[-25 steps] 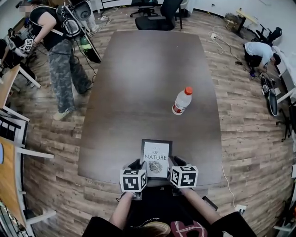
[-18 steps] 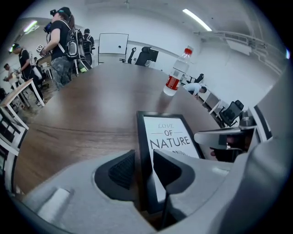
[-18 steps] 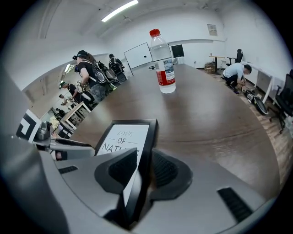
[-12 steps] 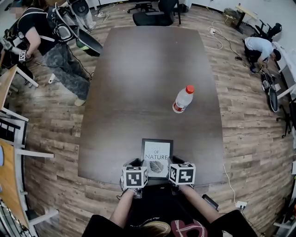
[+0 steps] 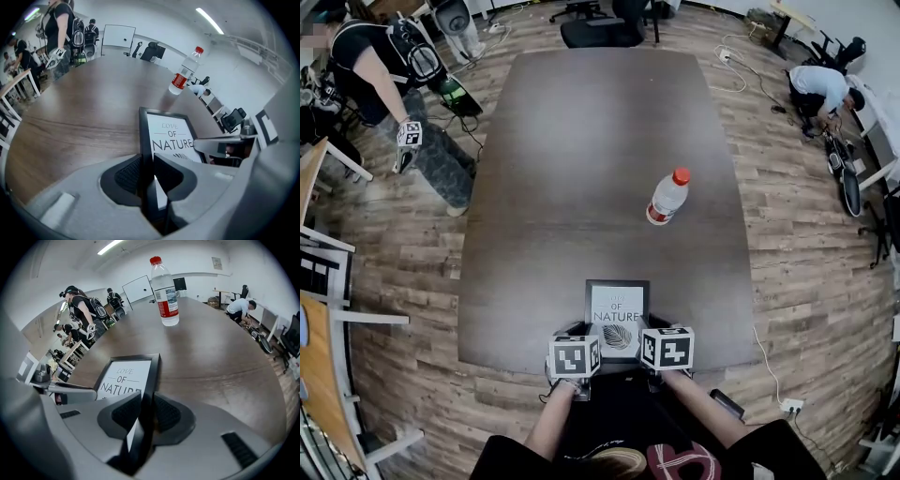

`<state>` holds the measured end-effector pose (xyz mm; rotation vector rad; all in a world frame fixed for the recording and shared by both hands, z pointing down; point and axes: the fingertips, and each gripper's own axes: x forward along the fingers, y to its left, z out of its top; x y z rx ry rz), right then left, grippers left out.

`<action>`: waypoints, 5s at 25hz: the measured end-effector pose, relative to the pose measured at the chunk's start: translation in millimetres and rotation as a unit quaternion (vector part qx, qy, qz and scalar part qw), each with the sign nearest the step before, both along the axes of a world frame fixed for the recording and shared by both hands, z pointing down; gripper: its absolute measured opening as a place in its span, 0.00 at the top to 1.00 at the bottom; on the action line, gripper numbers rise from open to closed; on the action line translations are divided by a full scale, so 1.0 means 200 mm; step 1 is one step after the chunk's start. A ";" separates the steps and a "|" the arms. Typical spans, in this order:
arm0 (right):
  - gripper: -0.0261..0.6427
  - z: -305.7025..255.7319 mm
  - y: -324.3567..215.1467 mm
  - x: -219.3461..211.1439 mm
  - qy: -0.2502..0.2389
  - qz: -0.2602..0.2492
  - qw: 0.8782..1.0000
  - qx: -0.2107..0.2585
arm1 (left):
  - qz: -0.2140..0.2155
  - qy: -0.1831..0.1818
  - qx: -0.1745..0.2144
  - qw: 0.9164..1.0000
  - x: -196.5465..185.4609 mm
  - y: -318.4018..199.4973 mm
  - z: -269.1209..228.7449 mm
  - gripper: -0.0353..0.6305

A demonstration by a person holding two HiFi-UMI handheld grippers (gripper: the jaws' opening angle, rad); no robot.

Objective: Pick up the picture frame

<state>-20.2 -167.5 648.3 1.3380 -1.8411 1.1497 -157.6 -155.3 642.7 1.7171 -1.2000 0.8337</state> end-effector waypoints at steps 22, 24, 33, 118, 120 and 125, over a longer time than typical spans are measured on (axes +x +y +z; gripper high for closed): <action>0.85 -0.01 -0.01 0.02 0.000 0.005 1.000 0.000 | -0.011 -0.003 -0.012 1.000 0.02 0.00 -0.02 0.84; 0.85 -0.01 -0.01 0.01 0.000 0.005 1.000 0.002 | -0.012 -0.003 -0.010 1.000 0.01 0.00 -0.02 0.83; 0.85 -0.06 -0.02 0.03 -0.002 0.010 1.000 0.022 | -0.012 -0.005 0.008 1.000 0.03 -0.01 -0.05 0.83; 0.85 -1.33 -0.23 0.32 -0.042 0.007 0.928 0.371 | -0.011 0.008 0.381 0.924 0.32 -0.21 -1.30 0.83; 0.85 -1.33 -0.23 0.32 -0.043 0.008 0.927 0.372 | -0.010 0.008 0.382 0.924 0.32 -0.21 -1.31 0.83; 0.85 -1.33 -0.23 0.32 -0.040 0.008 0.927 0.373 | -0.010 0.016 0.375 0.927 0.32 -0.21 -1.29 0.83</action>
